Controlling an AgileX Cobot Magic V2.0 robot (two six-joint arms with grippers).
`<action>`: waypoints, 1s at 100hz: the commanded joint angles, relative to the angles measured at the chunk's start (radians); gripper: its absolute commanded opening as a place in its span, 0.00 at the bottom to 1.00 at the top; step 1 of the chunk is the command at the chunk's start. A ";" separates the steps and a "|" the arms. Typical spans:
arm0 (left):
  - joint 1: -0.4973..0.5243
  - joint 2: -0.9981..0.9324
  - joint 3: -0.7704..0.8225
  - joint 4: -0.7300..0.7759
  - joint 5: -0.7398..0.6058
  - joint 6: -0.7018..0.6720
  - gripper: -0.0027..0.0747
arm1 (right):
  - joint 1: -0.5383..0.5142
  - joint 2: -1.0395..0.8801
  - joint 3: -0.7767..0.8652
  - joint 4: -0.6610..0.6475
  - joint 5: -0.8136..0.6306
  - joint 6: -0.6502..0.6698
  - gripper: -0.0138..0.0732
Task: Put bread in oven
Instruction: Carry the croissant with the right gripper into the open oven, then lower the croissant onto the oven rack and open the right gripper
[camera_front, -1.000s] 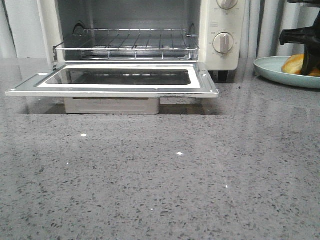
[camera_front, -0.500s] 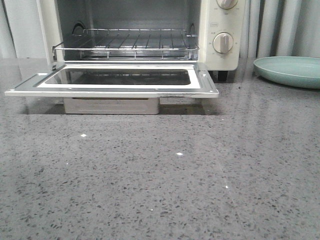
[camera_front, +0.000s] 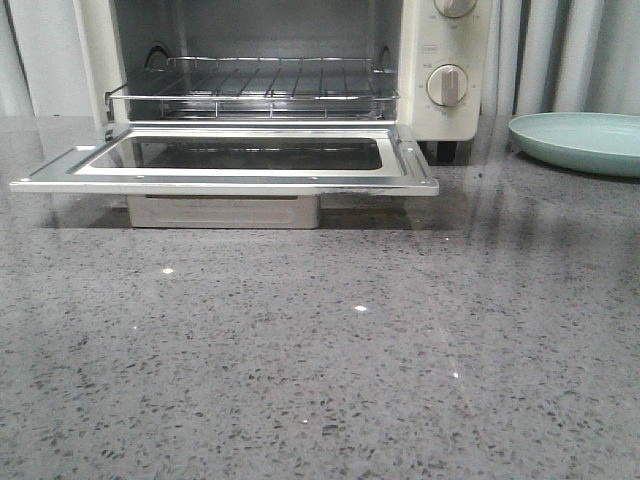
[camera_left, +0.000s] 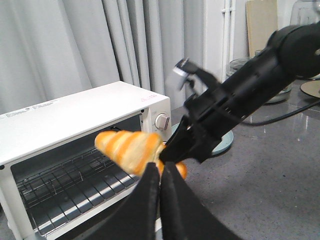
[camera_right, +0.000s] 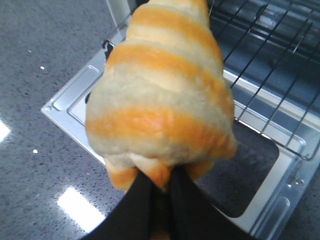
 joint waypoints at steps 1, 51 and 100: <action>0.003 0.006 -0.031 -0.031 -0.065 -0.012 0.01 | -0.003 0.058 -0.075 -0.006 -0.081 -0.008 0.09; 0.003 0.006 -0.031 -0.031 -0.055 -0.012 0.01 | -0.004 0.419 -0.540 -0.271 0.021 -0.008 0.09; 0.003 0.006 -0.031 -0.031 -0.031 -0.012 0.01 | -0.004 0.446 -0.566 -0.491 0.022 0.097 0.76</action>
